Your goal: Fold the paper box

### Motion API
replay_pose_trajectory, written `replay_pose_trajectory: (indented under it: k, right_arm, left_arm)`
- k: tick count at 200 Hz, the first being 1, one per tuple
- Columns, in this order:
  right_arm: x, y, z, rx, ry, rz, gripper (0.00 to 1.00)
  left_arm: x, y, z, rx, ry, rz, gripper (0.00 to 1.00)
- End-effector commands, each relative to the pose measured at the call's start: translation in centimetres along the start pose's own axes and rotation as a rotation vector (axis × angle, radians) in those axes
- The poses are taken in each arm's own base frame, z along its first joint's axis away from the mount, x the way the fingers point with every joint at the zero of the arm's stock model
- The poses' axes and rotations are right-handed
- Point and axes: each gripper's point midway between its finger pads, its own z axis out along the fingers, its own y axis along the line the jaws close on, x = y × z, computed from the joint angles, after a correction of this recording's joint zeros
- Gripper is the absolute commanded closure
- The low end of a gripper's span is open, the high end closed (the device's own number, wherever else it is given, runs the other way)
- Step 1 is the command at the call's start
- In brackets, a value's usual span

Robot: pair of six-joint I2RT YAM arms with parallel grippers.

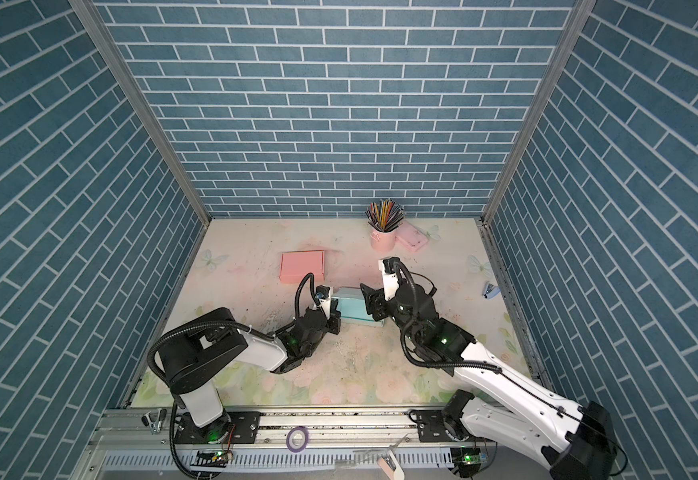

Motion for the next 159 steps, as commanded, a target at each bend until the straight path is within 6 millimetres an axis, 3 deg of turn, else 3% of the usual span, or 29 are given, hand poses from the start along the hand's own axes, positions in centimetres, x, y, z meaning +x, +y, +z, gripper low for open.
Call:
replay_pose_trajectory:
  k: [1, 44, 88, 104, 124, 159]
  right_arm:
    - [3.0, -2.3, 1.5, 0.08, 0.128, 0.097, 0.33]
    - [6.2, -3.4, 5.1, 0.134, 0.249, 0.076, 0.32]
    - [9.7, -4.9, 6.2, 0.19, 0.311, 0.074, 0.32]
    - [10.3, -5.5, 6.3, 0.205, 0.318, 0.076, 0.33]
    - [11.3, -6.2, 6.3, 0.222, 0.33, 0.084, 0.33]
    - [12.9, -6.8, 6.4, 0.226, 0.354, 0.103, 0.34]
  left_arm:
    - [1.4, -0.3, -0.1, 0.016, 0.058, -0.002, 0.98]
    - [1.1, -0.5, -0.3, 0.027, 0.055, -0.002, 0.97]
    - [0.6, -1.2, -0.7, 0.07, 0.058, -0.003, 0.9]
    - [0.3, -1.5, -1.3, 0.096, 0.059, -0.009, 0.83]
    - [0.6, -2.1, -2.2, 0.147, 0.11, 0.009, 0.66]
    - [1.4, -2.6, -5.0, 0.243, 0.184, 0.031, 0.44]
